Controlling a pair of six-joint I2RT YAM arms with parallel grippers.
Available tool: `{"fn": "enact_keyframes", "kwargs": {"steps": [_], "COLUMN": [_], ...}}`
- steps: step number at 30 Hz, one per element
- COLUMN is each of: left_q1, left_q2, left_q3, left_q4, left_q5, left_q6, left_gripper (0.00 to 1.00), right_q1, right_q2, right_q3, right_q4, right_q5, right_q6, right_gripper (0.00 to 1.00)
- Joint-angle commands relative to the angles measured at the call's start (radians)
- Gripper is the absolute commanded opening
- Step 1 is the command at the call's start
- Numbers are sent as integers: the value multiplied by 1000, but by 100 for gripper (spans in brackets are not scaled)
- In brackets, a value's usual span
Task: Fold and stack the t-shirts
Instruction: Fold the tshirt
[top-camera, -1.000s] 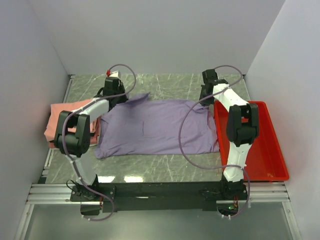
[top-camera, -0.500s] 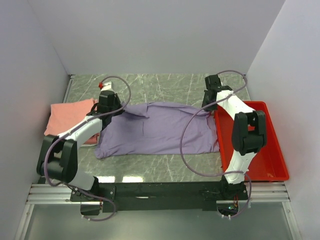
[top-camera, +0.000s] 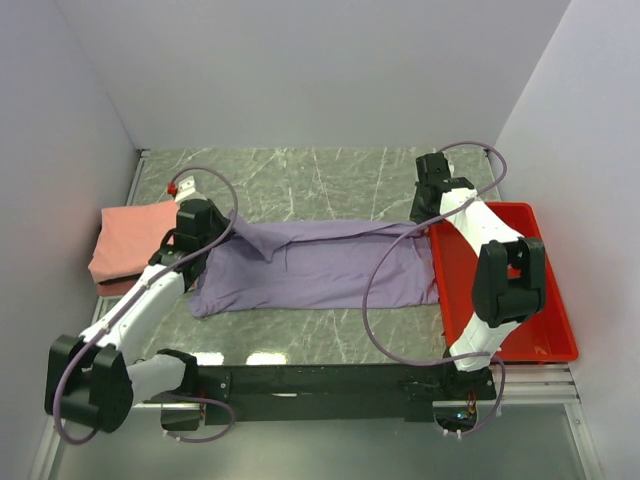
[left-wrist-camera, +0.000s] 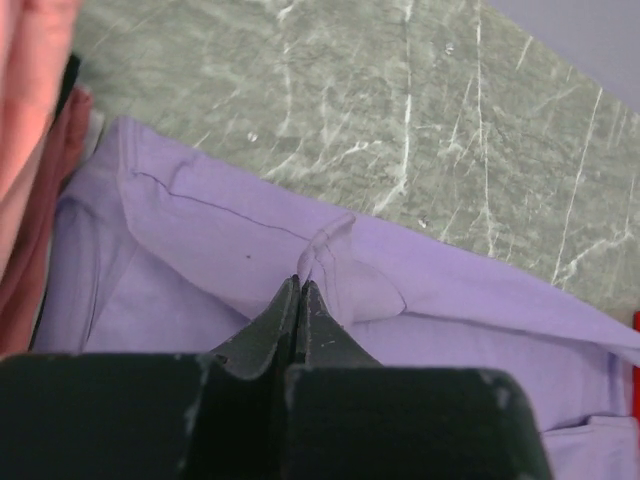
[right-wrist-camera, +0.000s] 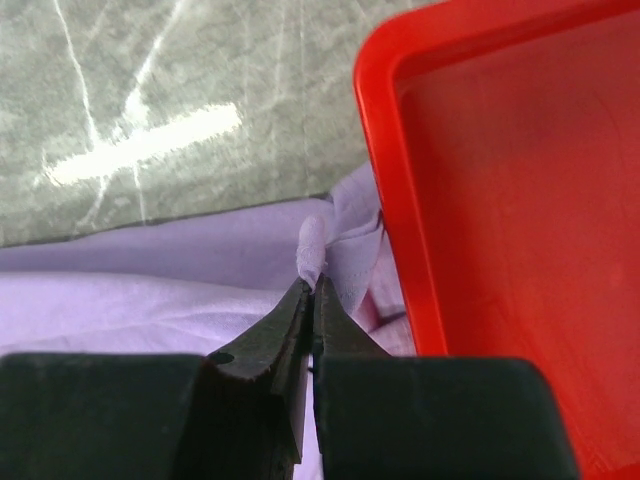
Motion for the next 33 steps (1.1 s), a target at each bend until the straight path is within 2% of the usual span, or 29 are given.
{"fn": "enact_keyframes", "kwargs": {"steps": [1,5,13,15,23,26,30,33], "left_q1": [-1,-3,-4,-6,-24,-26,-26,-27], "left_q2": [-82,-170,-291,-326,-424,-467,-503,-500], "left_q3": [-20,-49,-105,-124,-181,-222,-262,-233], "left_q4": [-106,-177,-260,-310,-479,-509,-521,-599], "left_q5": [-51,-78,-56,-90,-117,-99,-116,-156], "left_q6": [-89,-161,-199,-221,-408,-438,-466,-498], "left_gripper": [0,0,0,0,0,0,1,12], "right_q1": [2,2,1,2,2,2,13,22], "right_q2": [-64,-69,-95,-116,-167,-187,-222,-253], "right_q3": [-19,-7,-26,-59,-145,-180,-218,-217], "right_q4": [13,-6,-16,-12,-6,2,22,28], "right_q5": [41,64,63,52,44,29,-8,-42], "right_q6": [3,-5,-5,4,4,3,-3,-19], "right_gripper": [4,4,5,5,8,12,27,32]}}
